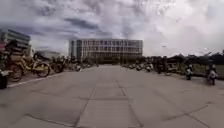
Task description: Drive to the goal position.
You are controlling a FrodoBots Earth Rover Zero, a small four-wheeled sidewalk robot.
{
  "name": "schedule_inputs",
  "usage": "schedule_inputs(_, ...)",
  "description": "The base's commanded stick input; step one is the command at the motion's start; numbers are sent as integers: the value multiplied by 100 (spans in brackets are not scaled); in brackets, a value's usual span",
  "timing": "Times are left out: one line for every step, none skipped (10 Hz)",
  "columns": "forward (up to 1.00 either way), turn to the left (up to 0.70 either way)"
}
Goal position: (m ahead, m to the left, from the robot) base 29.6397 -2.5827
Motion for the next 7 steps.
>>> schedule_inputs(100,0)
schedule_inputs(100,0)
schedule_inputs(100,0)
schedule_inputs(100,0)
schedule_inputs(100,0)
schedule_inputs(100,0)
schedule_inputs(100,0)
